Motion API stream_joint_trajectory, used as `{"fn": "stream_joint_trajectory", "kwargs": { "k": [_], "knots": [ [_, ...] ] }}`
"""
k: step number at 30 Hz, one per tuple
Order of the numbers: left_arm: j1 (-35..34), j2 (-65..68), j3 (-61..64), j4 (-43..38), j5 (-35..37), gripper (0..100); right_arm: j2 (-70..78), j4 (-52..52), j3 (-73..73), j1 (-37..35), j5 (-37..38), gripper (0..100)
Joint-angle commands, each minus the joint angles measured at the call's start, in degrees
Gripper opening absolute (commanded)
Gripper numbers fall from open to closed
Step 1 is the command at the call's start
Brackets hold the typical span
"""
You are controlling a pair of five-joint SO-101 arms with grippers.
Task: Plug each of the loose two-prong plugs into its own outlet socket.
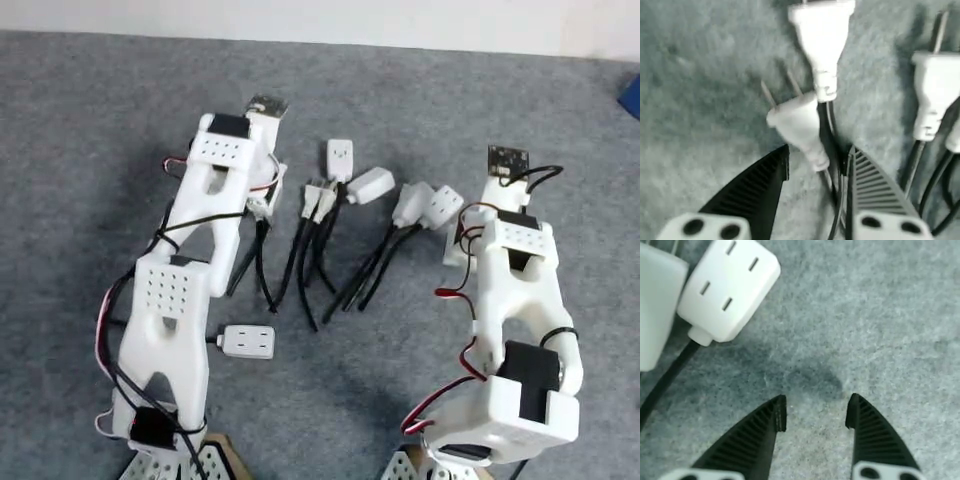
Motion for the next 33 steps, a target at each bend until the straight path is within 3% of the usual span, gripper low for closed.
{"fn": "stream_joint_trajectory", "kwargs": {
  "k": [1, 4, 11, 19, 27, 33],
  "knots": [
    [-1.98, 0.75, -5.93, -2.2, -0.88, 8, -0.48, -0.92, -0.22, -0.57, 0.7, 20.6],
    [-1.27, 3.21, -7.16, -2.2, -7.21, 0, -0.48, -0.92, -0.22, -0.57, 0.7, 20.6],
    [-4.35, 5.76, -15.96, -2.11, -8.7, 1, -0.48, -0.92, -0.22, -0.57, 0.7, 20.6],
    [-9.27, 3.21, -30.81, 5.01, -18.81, 1, -0.48, -0.92, -0.22, -0.57, 0.7, 20.6],
    [-14.11, 6.11, -20.0, 9.58, -28.04, 12, -0.48, -0.92, 0.04, -0.57, 0.7, 20.6],
    [-19.56, 8.4, -25.71, 8.97, -31.82, 12, -0.48, -1.89, 1.19, -1.36, 0.79, 20.6]
  ]
}}
